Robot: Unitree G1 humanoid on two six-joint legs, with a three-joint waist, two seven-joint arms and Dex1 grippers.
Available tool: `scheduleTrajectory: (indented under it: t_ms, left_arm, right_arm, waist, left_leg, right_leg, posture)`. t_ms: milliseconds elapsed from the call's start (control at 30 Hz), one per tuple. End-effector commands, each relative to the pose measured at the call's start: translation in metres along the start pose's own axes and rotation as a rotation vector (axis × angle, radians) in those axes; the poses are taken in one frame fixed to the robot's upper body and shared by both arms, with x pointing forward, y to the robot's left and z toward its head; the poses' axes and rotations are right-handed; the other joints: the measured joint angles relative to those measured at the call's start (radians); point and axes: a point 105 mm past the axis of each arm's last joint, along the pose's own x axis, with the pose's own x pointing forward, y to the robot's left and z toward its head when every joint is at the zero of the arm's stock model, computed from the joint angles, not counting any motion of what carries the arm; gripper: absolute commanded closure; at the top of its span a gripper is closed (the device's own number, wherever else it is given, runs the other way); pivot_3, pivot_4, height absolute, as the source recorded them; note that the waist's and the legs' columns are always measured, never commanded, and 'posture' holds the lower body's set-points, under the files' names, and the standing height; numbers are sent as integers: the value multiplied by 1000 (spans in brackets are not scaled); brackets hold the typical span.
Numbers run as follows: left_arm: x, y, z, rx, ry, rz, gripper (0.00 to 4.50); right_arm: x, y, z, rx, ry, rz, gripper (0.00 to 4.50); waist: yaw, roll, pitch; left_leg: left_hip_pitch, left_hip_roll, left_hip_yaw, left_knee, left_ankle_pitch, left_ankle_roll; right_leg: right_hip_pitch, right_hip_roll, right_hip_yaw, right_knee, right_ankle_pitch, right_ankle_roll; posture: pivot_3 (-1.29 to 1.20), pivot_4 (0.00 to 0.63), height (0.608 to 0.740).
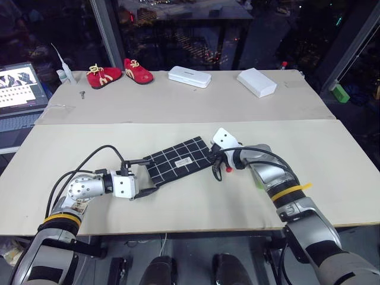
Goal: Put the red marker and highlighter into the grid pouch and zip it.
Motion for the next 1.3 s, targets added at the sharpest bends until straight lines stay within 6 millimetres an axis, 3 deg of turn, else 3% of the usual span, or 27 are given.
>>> scheduleTrajectory:
  t_ms: [33, 433, 533, 867, 967, 1067, 1133, 1233, 1300]
  left_arm:
    - [9, 11, 3, 52, -10, 31, 0]
    - [24, 15, 10, 78, -55, 24, 0]
    - [26, 14, 11, 75, -60, 22, 646]
    - [27, 11, 6, 18, -57, 52, 4440]
    - [27, 14, 6, -10, -63, 84, 4474]
    - [30, 11, 5, -67, -68, 84, 4500]
    - [29, 9, 4, -84, -64, 79, 4500]
    - [28, 11, 0, -97, -47, 104, 4500]
    - [25, 18, -5, -132, -26, 174, 4500]
  right_arm:
    - [2, 1, -18, 25, 63, 0, 4456]
    - [0, 0, -21, 36, 64, -3, 4456]
    - [0, 0, -21, 37, 63, -3, 4500]
    - [-2, -3, -20, 33, 61, -5, 4500]
    - [-3, -3, -18, 35, 47, 2, 4500]
    - [-12, 2, 5, 123, -88, 79, 3706]
    - [-18, 2, 20, 176, -155, 122, 2919]
    - [-30, -6, 41, 221, -250, 147, 2027]
    - [-44, -23, 63, 283, -336, 121, 1302]
  waist:
    - [-1, 0, 0]
    - [-5, 0, 0]
    - [-5, 0, 0]
    - [-4, 0, 0]
    - [-2, 0, 0]
    - [1, 0, 0]
    - [1, 0, 0]
    - [-1, 0, 0]
    - [-1, 0, 0]
  left_leg:
    - [0, 0, 0, 0, 0, 0]
    - [-2, 0, 0, 0, 0, 0]
    - [-2, 0, 0, 0, 0, 0]
    - [-3, 0, -1, 0, 0, 0]
    - [-3, 0, -1, 0, 0, 0]
    - [-4, 0, -2, 0, 0, 0]
    - [-6, 0, -3, 0, 0, 0]
    - [-11, -1, -2, 0, 0, 0]
    - [-15, -1, -2, 0, 0, 0]
  right_leg:
    - [0, 0, 0, 0, 0, 0]
    - [-1, 0, -1, -1, 0, 0]
    - [-1, 0, -1, -1, 0, 0]
    - [-2, 0, -1, -1, 0, 0]
    - [-2, -1, -2, -1, 0, 0]
    - [-2, -1, -3, -1, 0, 0]
    - [-3, -1, -4, -2, 0, 0]
    - [-10, -1, -3, 0, 0, 0]
    - [-15, -1, -3, 1, 0, 0]
  posture:
    - [0, 150, 740]
    - [0, 150, 740]
    - [0, 150, 740]
    - [0, 150, 740]
    - [0, 150, 740]
    - [0, 150, 740]
    - [0, 150, 740]
    - [0, 150, 740]
    - [0, 150, 740]
